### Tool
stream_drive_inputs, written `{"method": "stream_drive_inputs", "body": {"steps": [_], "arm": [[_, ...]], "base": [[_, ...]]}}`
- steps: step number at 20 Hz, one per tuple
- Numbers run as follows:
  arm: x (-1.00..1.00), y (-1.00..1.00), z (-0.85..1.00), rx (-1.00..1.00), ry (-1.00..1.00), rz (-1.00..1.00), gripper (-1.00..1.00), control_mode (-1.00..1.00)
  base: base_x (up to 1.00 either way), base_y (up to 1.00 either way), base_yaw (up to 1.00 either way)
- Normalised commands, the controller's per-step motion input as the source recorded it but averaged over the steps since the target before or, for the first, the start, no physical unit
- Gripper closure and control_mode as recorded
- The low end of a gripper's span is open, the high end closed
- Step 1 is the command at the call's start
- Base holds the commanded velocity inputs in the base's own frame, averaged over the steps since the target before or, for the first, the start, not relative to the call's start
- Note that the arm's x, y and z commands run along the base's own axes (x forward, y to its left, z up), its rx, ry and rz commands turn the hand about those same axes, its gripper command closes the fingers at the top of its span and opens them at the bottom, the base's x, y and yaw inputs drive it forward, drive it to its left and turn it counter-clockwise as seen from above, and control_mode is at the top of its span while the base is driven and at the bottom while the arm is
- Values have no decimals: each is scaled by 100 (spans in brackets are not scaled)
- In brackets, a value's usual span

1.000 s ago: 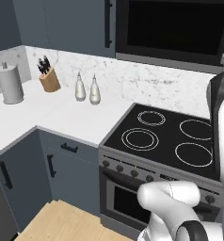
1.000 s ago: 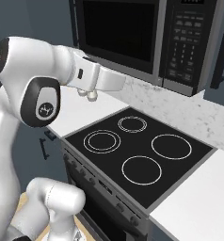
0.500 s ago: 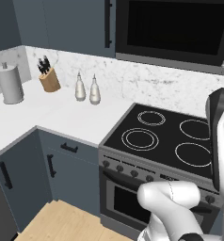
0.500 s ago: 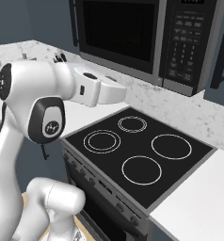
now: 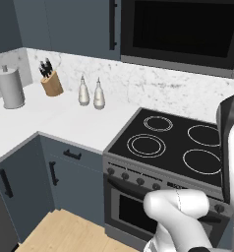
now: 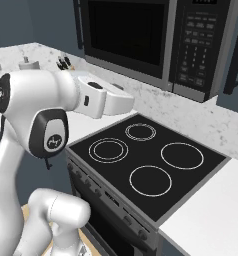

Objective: Pick the avocado from the sink and place it in the bowl. Then pick the bowl and place it in the microwave. Then close the microwave door and press the start button.

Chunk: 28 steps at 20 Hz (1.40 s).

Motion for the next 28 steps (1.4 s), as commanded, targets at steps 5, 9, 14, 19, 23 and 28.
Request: {"method": "stream_drive_inputs", "body": {"steps": [5,9,14,19,23,28], "arm": [[0,-1,0,0,3,0,100,-100],[0,-5,0,0,2,0,100,-100],[0,-3,0,0,0,0,100,-100],[16,-4,0,1,-3,2,100,-100],[17,0,0,0,-9,0,100,-100],[22,-1,0,2,-3,0,100,-100]], "base": [[0,0,0],[0,0,0],[0,0,0],[0,0,0],[0,0,0],[0,0,0]]}}
